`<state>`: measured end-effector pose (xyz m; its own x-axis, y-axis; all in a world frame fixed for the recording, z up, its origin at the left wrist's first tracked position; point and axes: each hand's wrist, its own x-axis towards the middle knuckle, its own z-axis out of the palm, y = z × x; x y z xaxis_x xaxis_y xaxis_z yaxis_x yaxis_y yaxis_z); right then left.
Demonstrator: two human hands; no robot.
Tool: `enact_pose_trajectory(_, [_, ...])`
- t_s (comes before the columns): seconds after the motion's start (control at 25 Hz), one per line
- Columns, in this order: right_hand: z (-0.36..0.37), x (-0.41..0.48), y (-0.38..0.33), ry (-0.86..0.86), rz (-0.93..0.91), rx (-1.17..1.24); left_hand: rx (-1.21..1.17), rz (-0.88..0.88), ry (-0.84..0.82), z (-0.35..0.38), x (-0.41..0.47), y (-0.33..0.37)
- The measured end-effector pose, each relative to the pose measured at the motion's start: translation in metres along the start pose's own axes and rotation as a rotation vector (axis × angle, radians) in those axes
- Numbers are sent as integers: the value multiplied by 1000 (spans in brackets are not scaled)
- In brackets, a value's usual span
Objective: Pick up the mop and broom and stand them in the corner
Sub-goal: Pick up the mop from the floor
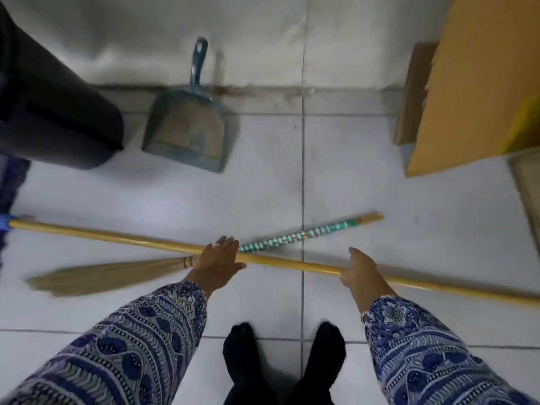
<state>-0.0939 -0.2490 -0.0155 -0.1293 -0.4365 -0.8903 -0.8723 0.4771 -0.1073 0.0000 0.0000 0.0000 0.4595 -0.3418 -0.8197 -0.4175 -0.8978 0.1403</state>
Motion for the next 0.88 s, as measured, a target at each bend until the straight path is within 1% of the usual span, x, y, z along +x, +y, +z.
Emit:
enact_pose_trajectory(0.04, [4,15,21,-55,-1,-96,26,3,5,12,11,-2])
enact_pose_trajectory(0.08, [13,33,36,-82,20,-15,41,4,30,20,22,-5])
enact_pose_trajectory(0.16, [24,71,57,-214,93,178,82,-17,38,27,36,-12])
enact_pose_trajectory(0.2, [25,73,61,-235,54,257,94,-25,29,31,42,-15])
enact_pose_trajectory(0.24, [25,70,56,-159,88,398,104,-26,13,35,44,-18])
enact_pose_trajectory(0.28, [25,69,48,-94,173,519,112,-28,9,35,46,-23])
enact_pose_trajectory(0.32, [25,68,41,-54,279,693,126,-33,14,34,48,-26])
enact_pose_trajectory(0.36, [25,66,34,-38,333,784,134,-35,25,34,49,-29])
enact_pose_trajectory(0.4, [25,59,29,-35,348,820,143,-32,26,32,49,-30])
enact_pose_trajectory(0.52, [12,35,22,-99,297,821,182,-10,64,17,40,-28])
enact_pose_trajectory(0.56, [4,28,19,-94,284,815,175,-2,68,8,34,-27])
enact_pose_trajectory(0.64, [-17,1,6,-155,239,847,131,20,48,-18,17,-23])
enact_pose_trajectory(0.72, [-43,-34,-8,-217,169,878,83,52,15,-48,-6,-17])
enact_pose_trajectory(0.88, [-106,-124,-44,-215,28,899,22,106,7,-113,-69,15])
